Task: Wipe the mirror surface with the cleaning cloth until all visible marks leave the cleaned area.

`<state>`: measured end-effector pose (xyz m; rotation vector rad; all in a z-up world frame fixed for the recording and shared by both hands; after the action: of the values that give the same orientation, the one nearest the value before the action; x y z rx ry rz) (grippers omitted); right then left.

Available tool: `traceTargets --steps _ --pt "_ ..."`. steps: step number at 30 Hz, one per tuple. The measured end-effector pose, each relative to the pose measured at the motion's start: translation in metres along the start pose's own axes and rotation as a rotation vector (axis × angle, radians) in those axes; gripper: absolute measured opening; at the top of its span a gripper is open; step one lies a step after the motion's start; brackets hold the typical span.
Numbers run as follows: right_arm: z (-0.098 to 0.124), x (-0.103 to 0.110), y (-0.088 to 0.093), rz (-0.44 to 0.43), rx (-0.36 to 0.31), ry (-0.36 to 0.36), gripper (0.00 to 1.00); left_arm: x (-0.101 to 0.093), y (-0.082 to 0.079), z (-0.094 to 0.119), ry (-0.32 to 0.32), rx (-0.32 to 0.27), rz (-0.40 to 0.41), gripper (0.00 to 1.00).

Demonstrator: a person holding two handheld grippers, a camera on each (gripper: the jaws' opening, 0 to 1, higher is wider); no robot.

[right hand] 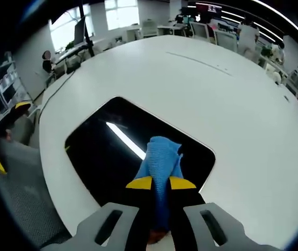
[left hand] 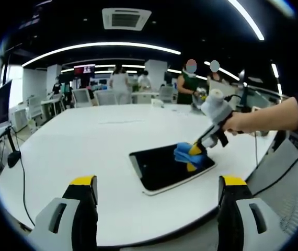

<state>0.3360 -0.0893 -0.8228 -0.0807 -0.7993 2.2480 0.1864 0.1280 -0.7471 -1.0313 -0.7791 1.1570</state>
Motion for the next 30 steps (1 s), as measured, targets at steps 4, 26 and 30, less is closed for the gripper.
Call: traceTargets --steps 4,26,30 --pt "0.002 -0.003 0.002 0.005 0.005 0.011 0.05 0.000 0.000 0.000 0.001 0.000 0.000 0.96" --pt "0.012 -0.017 0.012 -0.041 0.008 0.040 0.05 0.000 0.000 0.000 0.001 -0.005 -0.002 0.96" --pt "0.013 -0.018 0.013 -0.050 0.005 0.043 0.05 0.000 0.000 0.000 0.002 -0.005 -0.002 0.96"
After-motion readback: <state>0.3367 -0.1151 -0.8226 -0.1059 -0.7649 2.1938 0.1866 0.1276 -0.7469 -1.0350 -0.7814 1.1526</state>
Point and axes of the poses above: the point that each gripper's makers call its tool centre point, and the gripper's own axes: z roughly backward along the fingers, x roughly to its left, y roughly out of its underside, the point moved 4 cm from there along z, roughly backward along the fingers, and after that the axes turned 11 degrees about -y, right-handed, at the moved point
